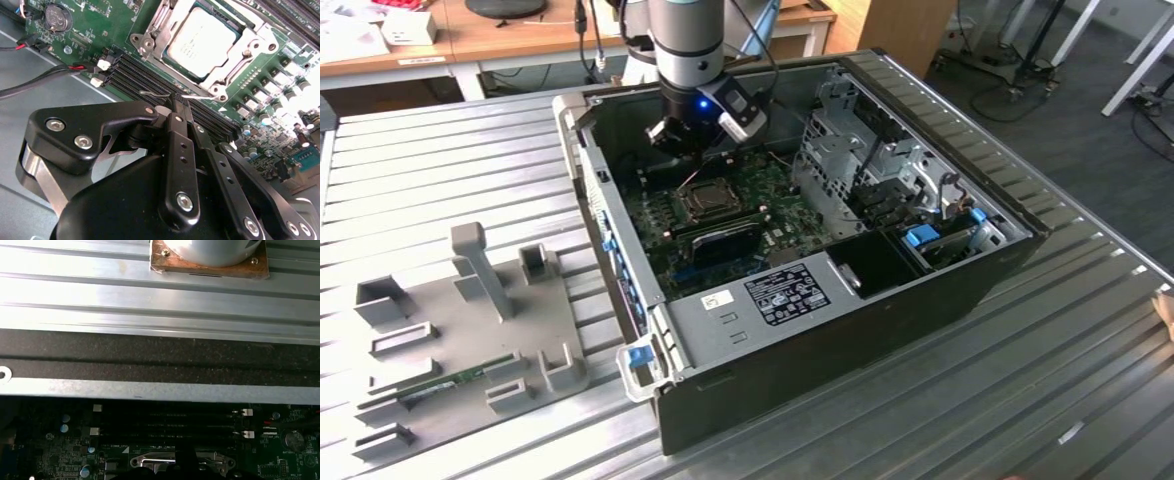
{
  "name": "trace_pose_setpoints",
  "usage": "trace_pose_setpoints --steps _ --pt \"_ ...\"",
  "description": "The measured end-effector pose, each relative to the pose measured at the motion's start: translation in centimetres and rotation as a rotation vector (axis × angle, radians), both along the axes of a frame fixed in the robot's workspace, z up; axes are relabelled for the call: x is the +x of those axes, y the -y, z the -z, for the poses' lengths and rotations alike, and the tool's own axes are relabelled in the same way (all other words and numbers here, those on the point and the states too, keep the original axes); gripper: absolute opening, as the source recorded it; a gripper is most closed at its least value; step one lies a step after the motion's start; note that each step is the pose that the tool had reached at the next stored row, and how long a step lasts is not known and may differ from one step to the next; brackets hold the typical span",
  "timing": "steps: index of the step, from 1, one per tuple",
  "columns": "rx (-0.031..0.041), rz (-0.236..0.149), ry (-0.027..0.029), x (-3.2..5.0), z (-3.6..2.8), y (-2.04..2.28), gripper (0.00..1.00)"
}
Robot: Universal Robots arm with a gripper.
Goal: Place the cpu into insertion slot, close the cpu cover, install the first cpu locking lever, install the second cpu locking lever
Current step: 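Install the first cpu locking lever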
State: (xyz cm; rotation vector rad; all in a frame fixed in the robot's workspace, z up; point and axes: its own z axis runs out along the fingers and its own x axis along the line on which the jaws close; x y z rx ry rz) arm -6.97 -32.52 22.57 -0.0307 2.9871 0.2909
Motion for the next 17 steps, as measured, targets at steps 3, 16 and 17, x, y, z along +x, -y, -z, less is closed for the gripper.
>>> trace_pose_setpoints --steps 3,16,17 --pt "-0.0002 0.000 -0.0001 0.00 0.01 0.00 0.10" --pt "0.0015 0.000 0.0000 0.04 0.31 -0.34 0.10" --pt "0.0014 0.000 0.0000 0.05 0.35 -0.35 0.10"
